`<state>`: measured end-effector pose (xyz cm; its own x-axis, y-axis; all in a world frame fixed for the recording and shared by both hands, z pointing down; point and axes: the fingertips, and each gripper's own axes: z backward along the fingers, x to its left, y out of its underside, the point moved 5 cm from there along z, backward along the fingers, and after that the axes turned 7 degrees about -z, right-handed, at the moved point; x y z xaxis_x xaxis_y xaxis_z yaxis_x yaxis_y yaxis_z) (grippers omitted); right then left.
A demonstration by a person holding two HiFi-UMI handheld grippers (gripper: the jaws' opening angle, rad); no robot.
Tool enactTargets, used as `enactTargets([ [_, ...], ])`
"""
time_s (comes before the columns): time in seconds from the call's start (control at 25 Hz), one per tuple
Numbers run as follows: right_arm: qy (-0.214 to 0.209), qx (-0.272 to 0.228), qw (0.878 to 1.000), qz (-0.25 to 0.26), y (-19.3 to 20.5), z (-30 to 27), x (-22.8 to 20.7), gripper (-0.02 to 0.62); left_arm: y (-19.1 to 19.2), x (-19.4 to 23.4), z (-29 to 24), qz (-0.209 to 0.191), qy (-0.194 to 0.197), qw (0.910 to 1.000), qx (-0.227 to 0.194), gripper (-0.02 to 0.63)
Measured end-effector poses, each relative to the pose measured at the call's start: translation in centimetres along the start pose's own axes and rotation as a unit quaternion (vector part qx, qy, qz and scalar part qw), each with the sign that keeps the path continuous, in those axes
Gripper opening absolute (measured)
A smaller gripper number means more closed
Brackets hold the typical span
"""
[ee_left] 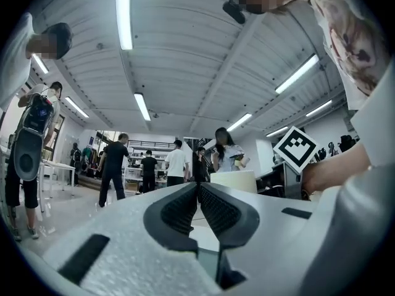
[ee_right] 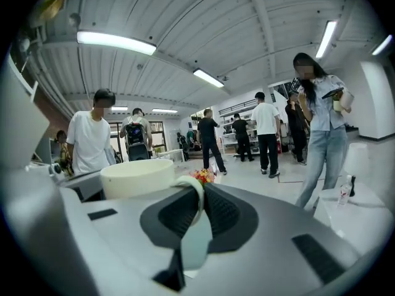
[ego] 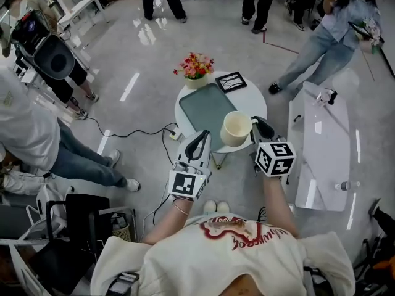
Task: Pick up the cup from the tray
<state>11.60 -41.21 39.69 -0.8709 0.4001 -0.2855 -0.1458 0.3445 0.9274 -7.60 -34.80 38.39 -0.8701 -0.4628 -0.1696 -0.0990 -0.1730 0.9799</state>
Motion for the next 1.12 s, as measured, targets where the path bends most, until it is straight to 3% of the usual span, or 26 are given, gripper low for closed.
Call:
enactTargets([
  [0.48, -0.062, -0.054, 0.997, 0.012, -2.2, 6.2, 1.5, 0.044, -2.6, -3.9, 3.0, -0.023, -0.015, 0.9993, -0.024, 0.026],
  [0.76, -0.061, -0.067, 0.995, 0.045, -2.4, 10.0, 3.8, 0.044, -4.6, -5.1, 5.3, -0.029, -0.002, 0.9988, -0.039, 0.026],
  [1.12, -0.031, -0.087, 0.995, 0.047, 1.8, 19.9, 10.2, 0.044, -6.3, -8.4, 17.6, -0.031, 0.011, 0.9983, -0.047, 0.026],
])
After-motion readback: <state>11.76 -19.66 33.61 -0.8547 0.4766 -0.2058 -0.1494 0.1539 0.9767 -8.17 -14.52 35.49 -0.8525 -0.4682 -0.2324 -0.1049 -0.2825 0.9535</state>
